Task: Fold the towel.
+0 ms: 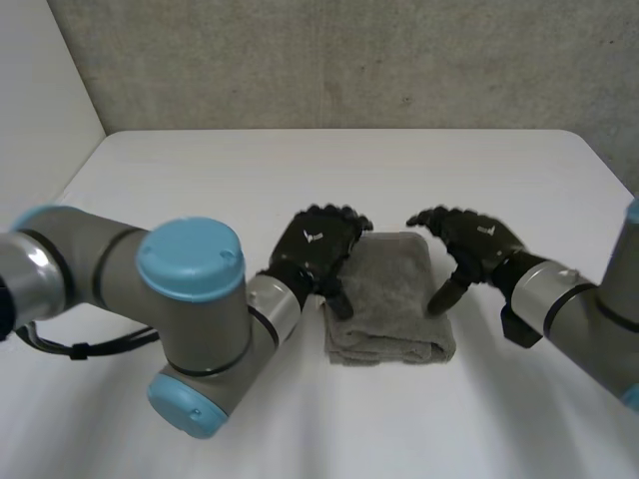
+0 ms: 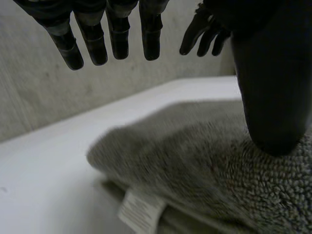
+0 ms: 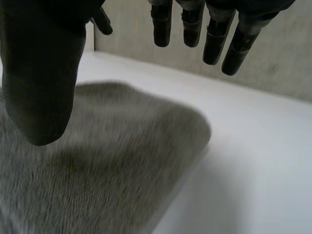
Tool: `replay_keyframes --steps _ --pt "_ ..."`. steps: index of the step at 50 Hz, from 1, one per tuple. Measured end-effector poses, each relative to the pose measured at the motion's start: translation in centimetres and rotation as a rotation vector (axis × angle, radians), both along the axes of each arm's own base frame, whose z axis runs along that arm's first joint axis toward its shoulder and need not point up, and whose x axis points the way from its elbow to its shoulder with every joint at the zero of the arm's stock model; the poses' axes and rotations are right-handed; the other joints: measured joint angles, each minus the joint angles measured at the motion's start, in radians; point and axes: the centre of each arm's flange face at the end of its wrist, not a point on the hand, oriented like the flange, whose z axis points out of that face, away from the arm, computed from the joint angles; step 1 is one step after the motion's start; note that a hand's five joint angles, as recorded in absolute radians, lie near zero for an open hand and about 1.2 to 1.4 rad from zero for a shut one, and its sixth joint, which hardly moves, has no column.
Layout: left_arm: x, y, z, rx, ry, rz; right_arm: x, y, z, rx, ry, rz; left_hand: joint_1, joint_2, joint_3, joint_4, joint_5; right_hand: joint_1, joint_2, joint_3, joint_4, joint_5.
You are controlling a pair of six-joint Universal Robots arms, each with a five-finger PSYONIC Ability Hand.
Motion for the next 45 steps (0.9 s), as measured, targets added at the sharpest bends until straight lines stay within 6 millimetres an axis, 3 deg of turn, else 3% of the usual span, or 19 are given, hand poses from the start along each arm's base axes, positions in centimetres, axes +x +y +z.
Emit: replay_keyframes --steps 9,17,23,27,34,40,45 --pt "0.7 0.2 -3.8 0.067 -0.086 0.038 0.2 -0.9 -4.8 0.088 0.079 0.015 0.0 0.0 0.0 0.0 0.0 0.0 0.0 0.0 0.0 0.0" --pt "1.5 0.0 -4.8 0.091 -0.114 0.069 -0.1 -1.0 -5.7 0.041 0.181 0.052 -0.004 0.0 0.0 0.0 -0.003 -0.027 -0.006 0.0 0.0 0.0" --pt "1.8 0.0 -3.7 0.087 -0.098 0.079 0.0 -0.9 -5.2 0.006 0.213 0.063 -0.01 -0.001 0.0 0.0 -0.003 -0.034 -0.013 0.0 0.0 0.0" --pt "2.2 -0.2 -1.5 0.061 -0.065 0.091 0.0 -1.0 -3.1 -0.051 0.209 0.045 -0.01 -0.001 0.0 0.0 -0.004 -0.034 -0.013 0.0 0.0 -0.001" --pt "3.6 -0.5 4.7 -0.032 0.036 0.126 -0.2 -1.5 3.8 -0.233 0.168 -0.023 -0.026 -0.001 0.0 0.0 -0.004 -0.034 -0.013 0.0 0.0 -0.001" --pt "6.5 -2.3 10.8 -0.137 0.125 0.223 -1.0 -1.9 10.6 -0.384 0.132 -0.129 -0.026 -0.001 0.0 0.0 -0.004 -0.034 -0.013 0.0 0.0 -0.001" --pt "9.0 -3.5 14.0 -0.168 0.142 0.302 -1.6 -2.1 13.4 -0.441 0.121 -0.192 -0.026 -0.001 0.0 0.0 -0.004 -0.034 -0.013 0.0 0.0 -0.001"
